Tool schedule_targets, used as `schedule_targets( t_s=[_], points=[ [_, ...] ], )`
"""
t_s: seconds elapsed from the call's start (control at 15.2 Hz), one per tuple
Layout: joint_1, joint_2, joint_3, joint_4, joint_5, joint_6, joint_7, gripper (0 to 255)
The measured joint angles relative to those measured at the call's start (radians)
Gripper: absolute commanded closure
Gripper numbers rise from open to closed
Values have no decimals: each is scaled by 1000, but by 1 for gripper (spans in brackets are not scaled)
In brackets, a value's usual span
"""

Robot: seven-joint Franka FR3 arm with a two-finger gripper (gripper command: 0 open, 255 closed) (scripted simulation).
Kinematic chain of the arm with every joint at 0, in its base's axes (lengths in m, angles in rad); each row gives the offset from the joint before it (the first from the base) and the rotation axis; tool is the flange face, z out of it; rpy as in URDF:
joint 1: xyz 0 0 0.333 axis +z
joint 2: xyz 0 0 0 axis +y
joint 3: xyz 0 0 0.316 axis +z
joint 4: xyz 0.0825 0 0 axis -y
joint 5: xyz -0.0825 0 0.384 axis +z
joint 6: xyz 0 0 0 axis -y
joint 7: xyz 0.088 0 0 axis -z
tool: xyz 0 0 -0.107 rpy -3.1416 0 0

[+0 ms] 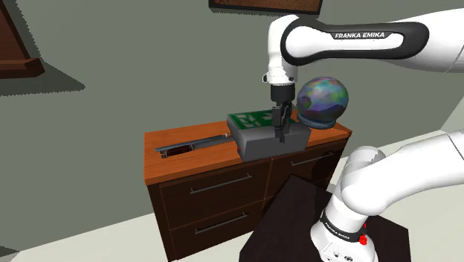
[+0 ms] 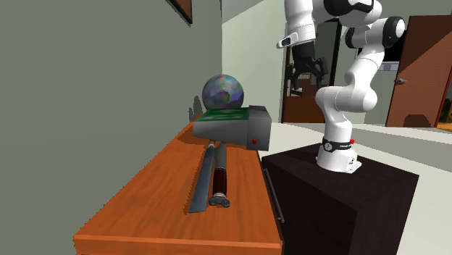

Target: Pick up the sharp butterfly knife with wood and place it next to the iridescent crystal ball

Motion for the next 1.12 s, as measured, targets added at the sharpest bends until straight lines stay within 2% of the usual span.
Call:
schedule_targets(
  t_s=[0.2,0.86,1.12],
  points=[
    [5,24,-10,-13,-22,47,-40,0],
    [52,282,-55,-12,-142,418,-299,0],
    [68,402,-68,24,-177,556,-396,0]
  ],
)
